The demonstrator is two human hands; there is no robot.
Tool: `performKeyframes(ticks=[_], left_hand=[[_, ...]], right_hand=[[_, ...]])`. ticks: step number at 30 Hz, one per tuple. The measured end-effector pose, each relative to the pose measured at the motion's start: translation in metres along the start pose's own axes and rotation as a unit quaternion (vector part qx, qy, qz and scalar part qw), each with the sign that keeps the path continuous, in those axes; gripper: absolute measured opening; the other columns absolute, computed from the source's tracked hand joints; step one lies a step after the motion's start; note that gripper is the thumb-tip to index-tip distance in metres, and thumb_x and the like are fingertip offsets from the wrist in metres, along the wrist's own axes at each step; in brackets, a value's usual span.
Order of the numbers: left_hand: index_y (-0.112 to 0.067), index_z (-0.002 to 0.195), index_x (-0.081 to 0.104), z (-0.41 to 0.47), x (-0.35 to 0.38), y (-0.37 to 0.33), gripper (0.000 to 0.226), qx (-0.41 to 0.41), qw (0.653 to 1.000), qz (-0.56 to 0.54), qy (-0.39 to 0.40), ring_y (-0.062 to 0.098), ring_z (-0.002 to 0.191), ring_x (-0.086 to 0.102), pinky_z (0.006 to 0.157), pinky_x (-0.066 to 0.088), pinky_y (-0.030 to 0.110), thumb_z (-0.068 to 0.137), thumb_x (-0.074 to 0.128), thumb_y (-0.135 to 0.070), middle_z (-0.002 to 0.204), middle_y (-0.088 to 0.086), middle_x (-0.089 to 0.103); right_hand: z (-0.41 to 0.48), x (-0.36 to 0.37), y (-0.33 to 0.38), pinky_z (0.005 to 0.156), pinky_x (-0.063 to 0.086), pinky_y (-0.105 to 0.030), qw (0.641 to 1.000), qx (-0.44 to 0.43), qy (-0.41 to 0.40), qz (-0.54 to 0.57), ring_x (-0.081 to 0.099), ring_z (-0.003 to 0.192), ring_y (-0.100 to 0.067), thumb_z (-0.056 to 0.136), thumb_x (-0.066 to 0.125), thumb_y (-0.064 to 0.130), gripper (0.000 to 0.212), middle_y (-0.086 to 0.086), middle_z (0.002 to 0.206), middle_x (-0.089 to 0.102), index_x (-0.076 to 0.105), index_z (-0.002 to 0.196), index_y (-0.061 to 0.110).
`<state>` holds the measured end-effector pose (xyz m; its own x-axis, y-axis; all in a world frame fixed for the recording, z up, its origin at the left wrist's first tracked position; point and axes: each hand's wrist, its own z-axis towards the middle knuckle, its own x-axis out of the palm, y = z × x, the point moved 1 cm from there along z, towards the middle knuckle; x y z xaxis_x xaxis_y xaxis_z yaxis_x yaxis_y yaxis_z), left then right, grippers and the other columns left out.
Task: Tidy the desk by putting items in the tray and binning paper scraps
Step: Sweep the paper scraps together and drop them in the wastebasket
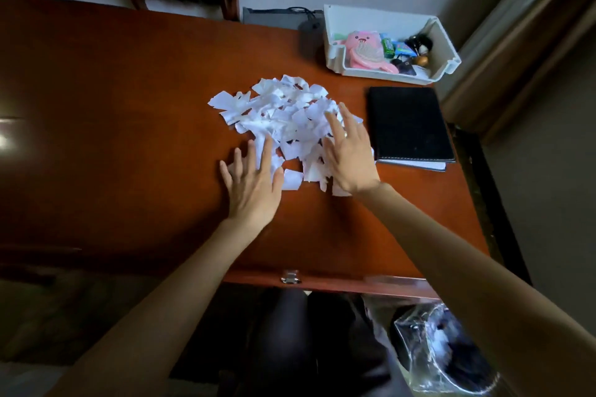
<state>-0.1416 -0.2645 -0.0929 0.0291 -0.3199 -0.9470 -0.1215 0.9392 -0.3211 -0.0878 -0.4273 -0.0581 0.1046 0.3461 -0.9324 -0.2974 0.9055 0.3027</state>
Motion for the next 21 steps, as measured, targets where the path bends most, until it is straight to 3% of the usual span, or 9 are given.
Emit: performKeyframes(ticks=[3, 8, 11, 14, 18, 21], left_hand=[[-0.026, 0.151, 0.002, -0.014, 0.008, 0.0, 0.062, 0.007, 0.999, 0.03, 0.014, 0.033, 0.147, -0.001, 0.117, -0.004, 0.049, 0.097, 0.026, -0.047, 0.16, 0.008, 0.001], [-0.022, 0.142, 0.036, -0.036, 0.013, -0.011, 0.048, 0.025, 0.999, 0.013, -0.037, 0.031, 0.143, 0.017, 0.117, 0.009, 0.042, 0.097, 0.034, -0.039, 0.153, 0.011, 0.026], [-0.02, 0.131, 0.051, -0.047, 0.013, -0.015, 0.037, 0.041, 0.995, 0.006, -0.088, 0.03, 0.131, 0.035, 0.111, 0.022, 0.039, 0.098, 0.037, -0.027, 0.141, 0.01, 0.041], [-0.022, 0.131, 0.049, -0.05, 0.011, -0.019, 0.036, 0.028, 0.995, 0.009, -0.096, 0.03, 0.126, 0.038, 0.105, 0.028, 0.04, 0.099, 0.035, -0.023, 0.139, 0.011, 0.041], [-0.025, 0.135, 0.044, -0.044, 0.011, -0.026, 0.047, 0.016, 0.994, 0.041, -0.102, 0.029, 0.123, 0.037, 0.101, 0.029, 0.04, 0.095, 0.035, -0.048, 0.134, 0.011, 0.044], [-0.023, 0.137, 0.042, -0.037, 0.013, -0.026, 0.049, 0.009, 0.991, 0.065, -0.116, 0.029, 0.122, 0.036, 0.1, 0.031, 0.038, 0.094, 0.039, -0.047, 0.134, 0.012, 0.041]], right_hand=[[-0.024, 0.0, -0.007, 0.117, 0.02, -0.047, 0.999, 0.044, -0.022, -0.02, 0.018, 0.144, -0.036, 0.099, 0.038, 0.032, 0.049, -0.02, 0.155, 0.017, 0.032, 0.144, 0.012], [-0.065, 0.02, -0.013, 0.118, 0.009, -0.048, 0.997, 0.043, 0.054, -0.035, 0.007, 0.146, -0.032, 0.096, 0.034, 0.05, 0.055, -0.007, 0.16, -0.002, 0.022, 0.146, 0.033], [-0.077, 0.018, -0.015, 0.116, 0.01, -0.048, 0.997, 0.04, 0.062, -0.017, 0.022, 0.142, -0.031, 0.097, 0.034, 0.043, 0.043, -0.005, 0.158, 0.01, 0.036, 0.139, 0.033], [-0.088, 0.012, -0.015, 0.109, 0.026, -0.041, 0.999, 0.016, -0.004, -0.048, 0.036, 0.131, -0.037, 0.097, 0.037, 0.033, 0.039, -0.013, 0.153, 0.022, 0.043, 0.134, 0.023], [-0.087, 0.012, -0.015, 0.107, 0.031, -0.047, 0.999, 0.029, -0.021, -0.036, 0.02, 0.14, -0.036, 0.091, 0.042, 0.054, 0.058, -0.01, 0.157, 0.012, 0.028, 0.143, 0.032], [-0.074, 0.016, -0.017, 0.104, 0.03, -0.046, 0.996, 0.049, 0.01, -0.078, 0.03, 0.132, -0.036, 0.088, 0.039, 0.063, 0.059, -0.011, 0.147, 0.031, 0.033, 0.139, 0.034]])
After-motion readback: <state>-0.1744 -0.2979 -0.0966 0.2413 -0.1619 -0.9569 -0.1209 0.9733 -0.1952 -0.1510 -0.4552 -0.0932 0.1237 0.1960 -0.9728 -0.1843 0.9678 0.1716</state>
